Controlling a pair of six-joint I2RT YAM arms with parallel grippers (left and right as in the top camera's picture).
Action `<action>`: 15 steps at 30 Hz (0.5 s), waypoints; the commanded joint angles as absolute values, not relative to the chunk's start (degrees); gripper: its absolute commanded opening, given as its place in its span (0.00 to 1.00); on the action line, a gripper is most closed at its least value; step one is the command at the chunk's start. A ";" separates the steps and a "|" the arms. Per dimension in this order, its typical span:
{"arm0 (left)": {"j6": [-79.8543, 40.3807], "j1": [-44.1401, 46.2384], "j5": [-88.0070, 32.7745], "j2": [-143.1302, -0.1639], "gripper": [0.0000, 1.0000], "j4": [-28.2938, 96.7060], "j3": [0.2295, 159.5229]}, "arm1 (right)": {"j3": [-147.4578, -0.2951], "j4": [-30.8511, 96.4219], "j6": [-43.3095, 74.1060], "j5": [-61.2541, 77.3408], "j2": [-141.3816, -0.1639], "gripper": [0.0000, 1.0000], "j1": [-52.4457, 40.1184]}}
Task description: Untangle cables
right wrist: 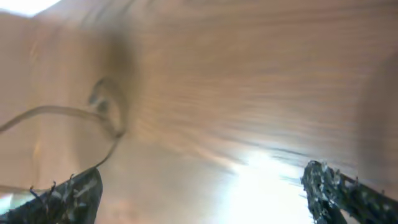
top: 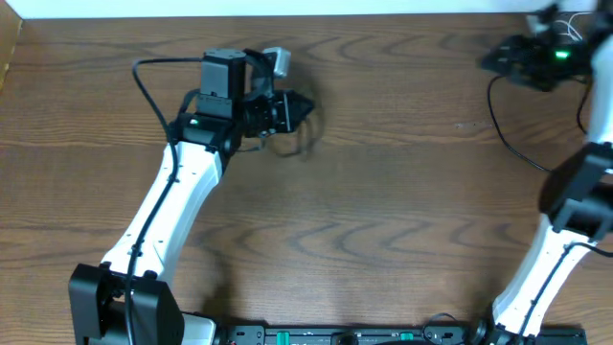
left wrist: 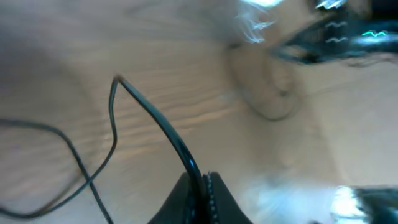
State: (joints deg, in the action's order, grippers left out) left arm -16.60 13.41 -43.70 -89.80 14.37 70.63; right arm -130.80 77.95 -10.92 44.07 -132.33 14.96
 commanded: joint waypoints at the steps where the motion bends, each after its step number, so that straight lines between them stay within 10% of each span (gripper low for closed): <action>1: -20.60 13.85 -59.44 -90.19 0.07 7.25 71.70 | -131.24 78.32 -13.74 53.25 -129.75 0.99 9.37; 15: -31.24 13.69 -71.66 -90.19 0.08 -2.00 71.70 | -131.24 76.31 -40.80 59.31 -129.75 0.99 -3.22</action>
State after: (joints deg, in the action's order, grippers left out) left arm -28.47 13.93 -68.45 -89.91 -1.72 70.74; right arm -130.80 76.27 -30.57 57.14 -132.22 -2.07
